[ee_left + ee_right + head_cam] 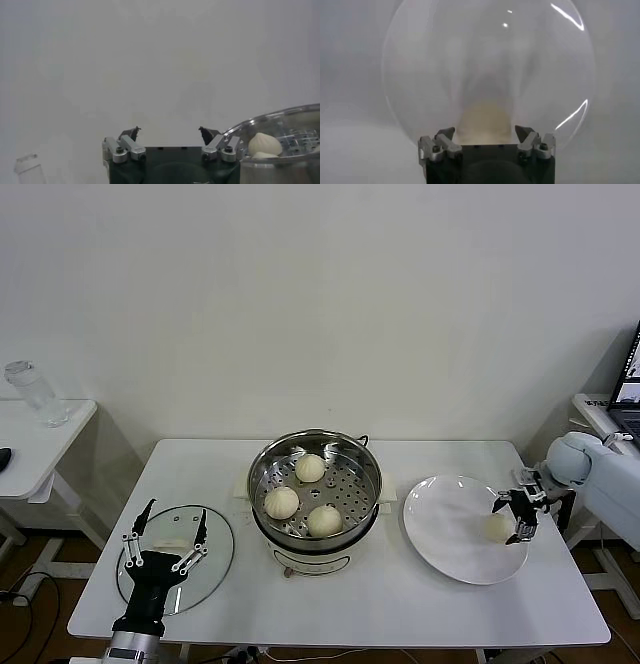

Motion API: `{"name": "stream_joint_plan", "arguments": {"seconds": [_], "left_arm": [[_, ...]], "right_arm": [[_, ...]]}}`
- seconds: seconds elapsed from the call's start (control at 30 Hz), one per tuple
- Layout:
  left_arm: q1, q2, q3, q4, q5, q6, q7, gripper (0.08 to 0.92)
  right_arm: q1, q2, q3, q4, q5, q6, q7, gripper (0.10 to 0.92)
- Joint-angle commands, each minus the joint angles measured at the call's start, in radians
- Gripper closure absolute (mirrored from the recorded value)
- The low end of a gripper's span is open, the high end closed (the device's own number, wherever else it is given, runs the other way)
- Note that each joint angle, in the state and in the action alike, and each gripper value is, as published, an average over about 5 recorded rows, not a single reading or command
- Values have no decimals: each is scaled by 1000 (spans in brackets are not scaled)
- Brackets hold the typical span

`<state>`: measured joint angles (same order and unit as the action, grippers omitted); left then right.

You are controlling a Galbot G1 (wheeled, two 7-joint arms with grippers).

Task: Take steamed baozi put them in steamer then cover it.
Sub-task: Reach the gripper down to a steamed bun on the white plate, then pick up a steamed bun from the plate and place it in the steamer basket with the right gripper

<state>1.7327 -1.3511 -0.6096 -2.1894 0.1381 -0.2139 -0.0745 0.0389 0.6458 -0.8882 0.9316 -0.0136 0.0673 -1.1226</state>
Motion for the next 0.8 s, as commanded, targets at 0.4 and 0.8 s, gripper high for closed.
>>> {"name": "stream_joint_plan", "arguments": {"seconds": [0.4, 0.8], "left_arm": [[-18, 1, -9, -1, -6, 1, -1, 177], [-24, 6, 8, 1, -4, 7, -2, 177]], "right_arm": [[105, -7, -57, 63, 36, -3, -18, 388], [645, 165, -425, 257, 397, -118, -165, 388]]}}
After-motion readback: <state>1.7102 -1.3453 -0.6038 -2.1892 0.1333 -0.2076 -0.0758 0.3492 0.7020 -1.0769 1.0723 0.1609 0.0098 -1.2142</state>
